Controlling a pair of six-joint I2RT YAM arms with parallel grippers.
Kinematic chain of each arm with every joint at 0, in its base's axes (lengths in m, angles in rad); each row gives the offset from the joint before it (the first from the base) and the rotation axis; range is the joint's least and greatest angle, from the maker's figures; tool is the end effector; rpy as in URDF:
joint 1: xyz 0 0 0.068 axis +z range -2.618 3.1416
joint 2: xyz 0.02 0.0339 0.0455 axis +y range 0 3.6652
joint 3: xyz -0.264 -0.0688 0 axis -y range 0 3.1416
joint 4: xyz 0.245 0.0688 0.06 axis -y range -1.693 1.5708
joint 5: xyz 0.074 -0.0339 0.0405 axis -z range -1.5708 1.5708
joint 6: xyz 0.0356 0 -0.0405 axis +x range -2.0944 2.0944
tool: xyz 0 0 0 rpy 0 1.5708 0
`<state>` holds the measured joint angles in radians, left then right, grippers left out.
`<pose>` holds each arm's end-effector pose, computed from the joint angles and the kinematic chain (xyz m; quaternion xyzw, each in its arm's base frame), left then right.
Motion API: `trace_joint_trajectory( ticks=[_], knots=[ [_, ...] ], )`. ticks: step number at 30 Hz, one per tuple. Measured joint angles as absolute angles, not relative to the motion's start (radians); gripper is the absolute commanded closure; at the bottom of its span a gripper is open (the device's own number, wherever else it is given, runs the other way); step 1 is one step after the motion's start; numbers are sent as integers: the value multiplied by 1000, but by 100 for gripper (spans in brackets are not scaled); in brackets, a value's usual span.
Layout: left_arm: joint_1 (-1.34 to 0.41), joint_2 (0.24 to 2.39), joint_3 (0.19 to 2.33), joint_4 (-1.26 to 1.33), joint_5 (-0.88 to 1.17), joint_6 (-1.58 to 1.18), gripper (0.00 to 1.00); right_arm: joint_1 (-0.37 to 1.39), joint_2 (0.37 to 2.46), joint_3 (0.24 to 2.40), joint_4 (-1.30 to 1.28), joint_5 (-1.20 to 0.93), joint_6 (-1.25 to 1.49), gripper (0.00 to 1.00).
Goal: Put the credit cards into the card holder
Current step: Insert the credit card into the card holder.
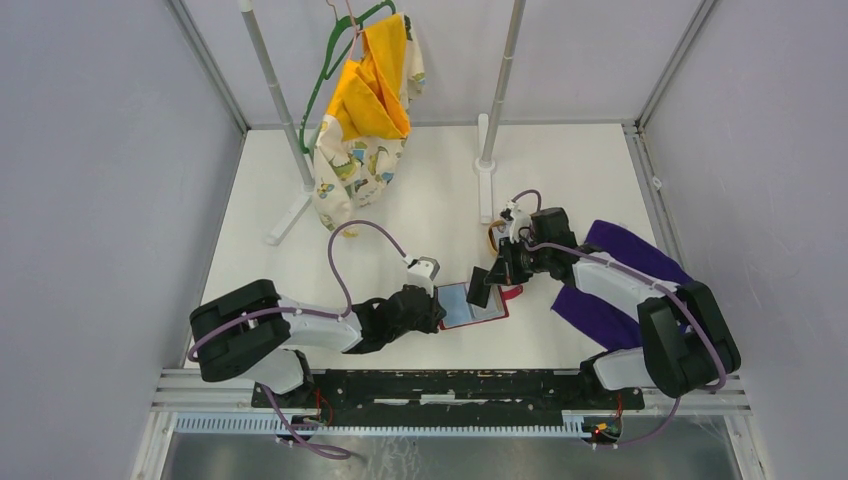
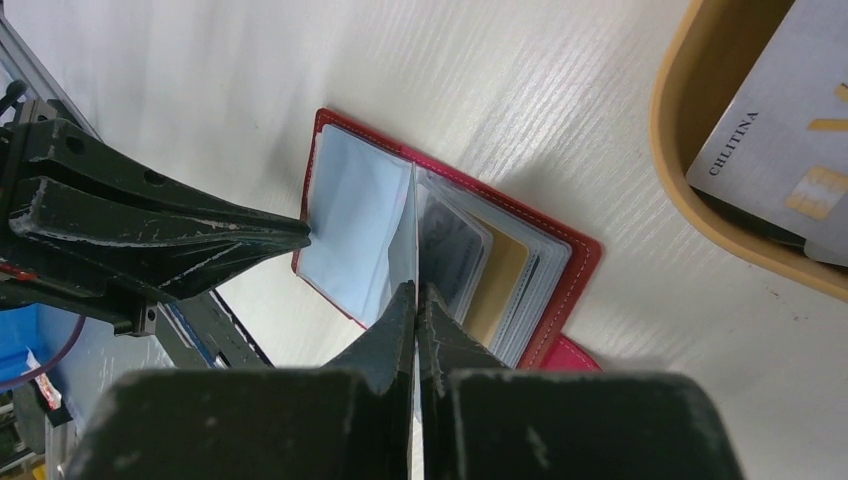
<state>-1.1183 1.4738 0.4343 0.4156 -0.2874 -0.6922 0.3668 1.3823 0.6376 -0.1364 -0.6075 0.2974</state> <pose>0.1219 -0.2277 0.1323 0.1224 0.8747 -0.2762 0.3789 0.2326 0.1111 0.1713 -0.1322 0.8940 0.3713 0.2132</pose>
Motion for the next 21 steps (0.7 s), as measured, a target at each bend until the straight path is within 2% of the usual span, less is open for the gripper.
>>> trace_joint_trajectory(
  ticks=[21],
  knots=[
    [-1118, 1461, 427, 399, -288, -691, 98, 411, 1378, 637, -113, -557, 318, 100]
  ],
)
